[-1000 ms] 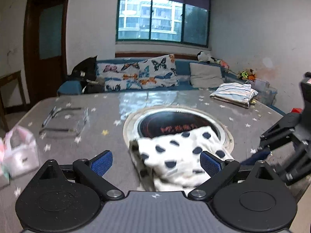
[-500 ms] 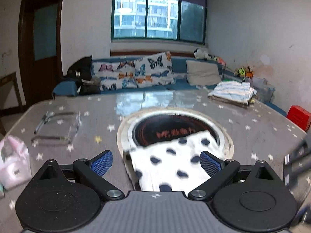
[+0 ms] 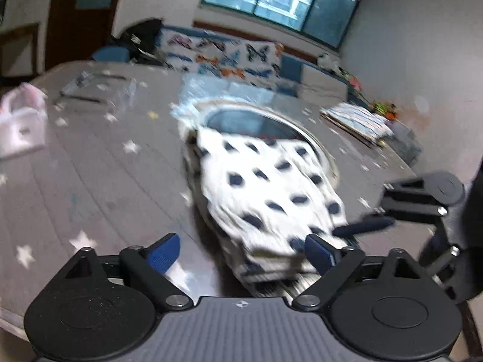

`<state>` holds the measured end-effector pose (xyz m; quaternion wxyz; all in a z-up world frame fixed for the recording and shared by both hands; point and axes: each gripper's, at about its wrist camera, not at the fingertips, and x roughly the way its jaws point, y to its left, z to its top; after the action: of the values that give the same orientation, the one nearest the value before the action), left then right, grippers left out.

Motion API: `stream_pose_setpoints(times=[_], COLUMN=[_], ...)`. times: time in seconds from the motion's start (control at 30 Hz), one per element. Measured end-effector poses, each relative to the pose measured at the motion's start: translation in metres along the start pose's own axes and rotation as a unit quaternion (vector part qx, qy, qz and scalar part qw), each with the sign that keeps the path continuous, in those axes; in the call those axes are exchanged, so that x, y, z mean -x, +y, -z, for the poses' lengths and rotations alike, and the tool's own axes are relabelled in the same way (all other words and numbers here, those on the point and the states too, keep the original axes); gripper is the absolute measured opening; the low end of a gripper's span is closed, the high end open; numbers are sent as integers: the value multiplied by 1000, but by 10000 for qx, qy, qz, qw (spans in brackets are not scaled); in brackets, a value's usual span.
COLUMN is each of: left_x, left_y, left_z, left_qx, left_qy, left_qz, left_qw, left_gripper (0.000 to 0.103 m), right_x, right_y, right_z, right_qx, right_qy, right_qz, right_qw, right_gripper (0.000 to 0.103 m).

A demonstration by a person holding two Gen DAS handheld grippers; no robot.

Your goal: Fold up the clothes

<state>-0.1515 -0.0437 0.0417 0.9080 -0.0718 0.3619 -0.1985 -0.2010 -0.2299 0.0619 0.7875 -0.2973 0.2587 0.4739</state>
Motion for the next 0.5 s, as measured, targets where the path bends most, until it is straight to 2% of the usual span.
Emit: stream_pose_setpoints(times=[0.23,0.3,0.37,0.5], left_x=[6,7,8,11], left_y=[0,-2,-2,1], left_z=[7,7,8,7], left_qx=[314,330,361,570], left_qy=[104,150,163,153], left_qz=[305,387,396,388], left_qw=[9990,9986,9984,9975], left_gripper=[63,52,48,27], right_x=[2,3,3,0], right_y=[3,4,6,13], right_z=[-2,-4,-6,-10], right_qx=[49,64,78,228], right_qy=[24,-6,-45,-82], right_qz=[170,215,233,329], right_qw=[9998,9997,9997,9992], right_gripper=[45,45,45,45])
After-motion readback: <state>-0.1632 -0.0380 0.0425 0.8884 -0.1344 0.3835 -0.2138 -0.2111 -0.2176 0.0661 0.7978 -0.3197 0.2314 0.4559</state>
